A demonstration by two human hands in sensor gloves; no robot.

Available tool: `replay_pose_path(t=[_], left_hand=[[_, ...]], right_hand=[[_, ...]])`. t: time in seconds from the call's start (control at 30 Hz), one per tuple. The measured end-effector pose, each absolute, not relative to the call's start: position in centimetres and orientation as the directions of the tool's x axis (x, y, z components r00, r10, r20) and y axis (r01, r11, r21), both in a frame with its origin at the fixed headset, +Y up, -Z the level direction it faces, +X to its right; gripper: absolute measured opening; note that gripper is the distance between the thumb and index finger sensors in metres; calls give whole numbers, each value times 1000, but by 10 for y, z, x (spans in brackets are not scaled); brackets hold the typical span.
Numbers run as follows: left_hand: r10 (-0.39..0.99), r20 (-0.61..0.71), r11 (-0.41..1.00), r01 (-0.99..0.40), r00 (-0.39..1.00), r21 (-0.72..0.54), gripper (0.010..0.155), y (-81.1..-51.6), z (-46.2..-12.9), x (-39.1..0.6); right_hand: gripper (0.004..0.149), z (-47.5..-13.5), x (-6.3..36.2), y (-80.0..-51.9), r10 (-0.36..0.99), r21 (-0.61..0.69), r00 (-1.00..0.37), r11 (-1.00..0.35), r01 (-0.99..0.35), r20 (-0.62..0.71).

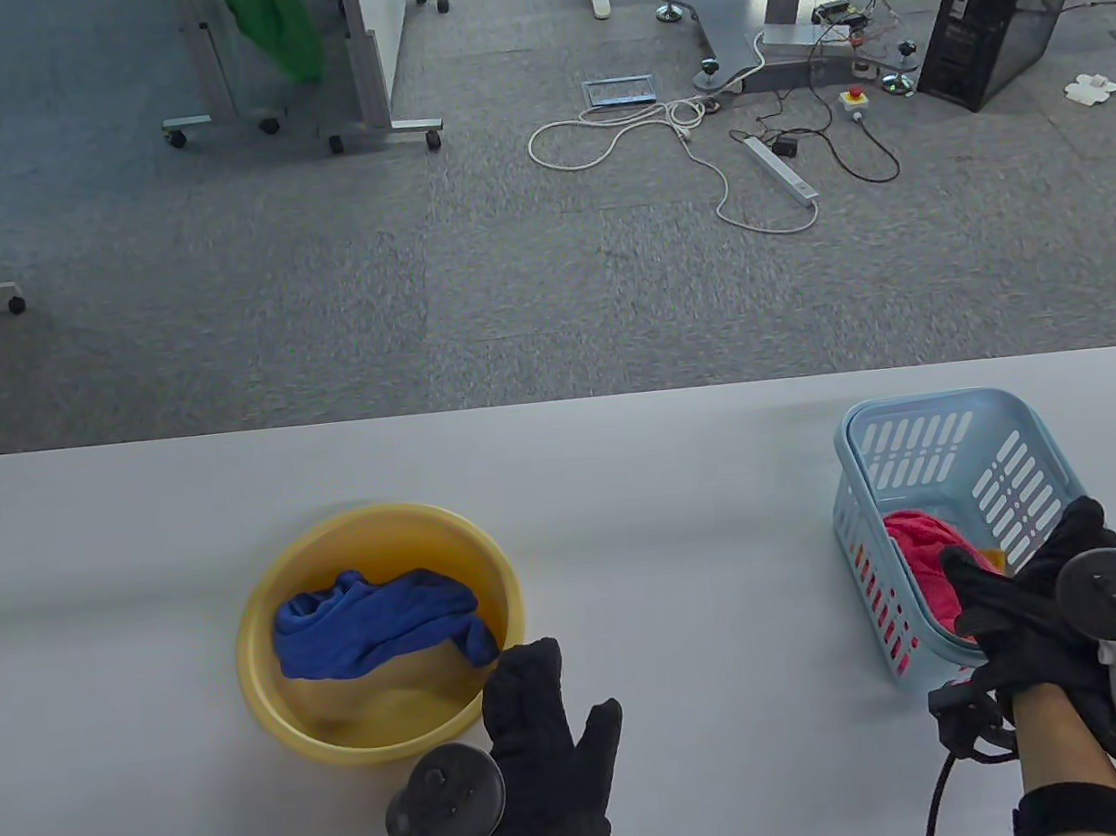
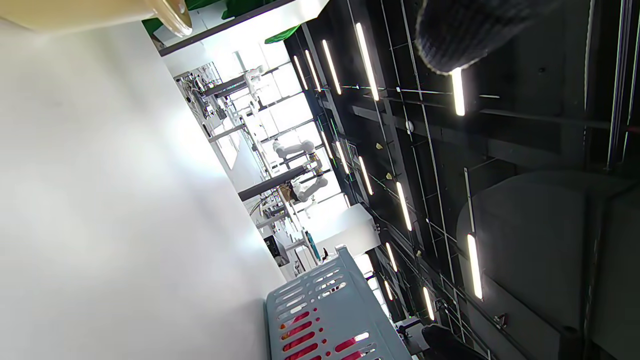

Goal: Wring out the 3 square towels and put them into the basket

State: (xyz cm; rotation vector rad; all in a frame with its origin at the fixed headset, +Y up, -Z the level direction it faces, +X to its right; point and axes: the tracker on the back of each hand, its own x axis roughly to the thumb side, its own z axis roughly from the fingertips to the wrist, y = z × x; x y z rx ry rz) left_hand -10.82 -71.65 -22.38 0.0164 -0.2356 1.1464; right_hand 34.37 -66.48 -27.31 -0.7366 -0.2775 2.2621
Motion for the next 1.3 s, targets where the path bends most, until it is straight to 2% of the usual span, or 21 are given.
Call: replay_pose_path(t=[0.17,0.33,0.63,0.97,1.1,1.3], left_hand=[[904,181,413,-900,387,-139,80,-718,-224,-107],[901,182,421,-895,393,-151,80,-719,-223,-104],[894,179,441,-878,411,-187,78,-725,-224,-96],[884,186,460,-868,428,-187,76,-727,-223,-92],[879,186,470,-863,439,-185,76,-727,-223,-92],[866,174,498,-844,470,-201,77,-731,-226,-89]], right_hand=[[115,-271,337,-656,666,-363,-653,-745,-559,-361],[112,-269,325,-646,674,-349,-674,-736,-581,-301],[107,-247,271,-641,660,-285,-747,-733,-618,-77],[102,-231,214,-657,631,-173,-776,-764,-622,4],[108,-225,197,-667,630,-188,-775,-756,-627,47],[105,-225,175,-686,667,-156,-742,-728,-668,63]])
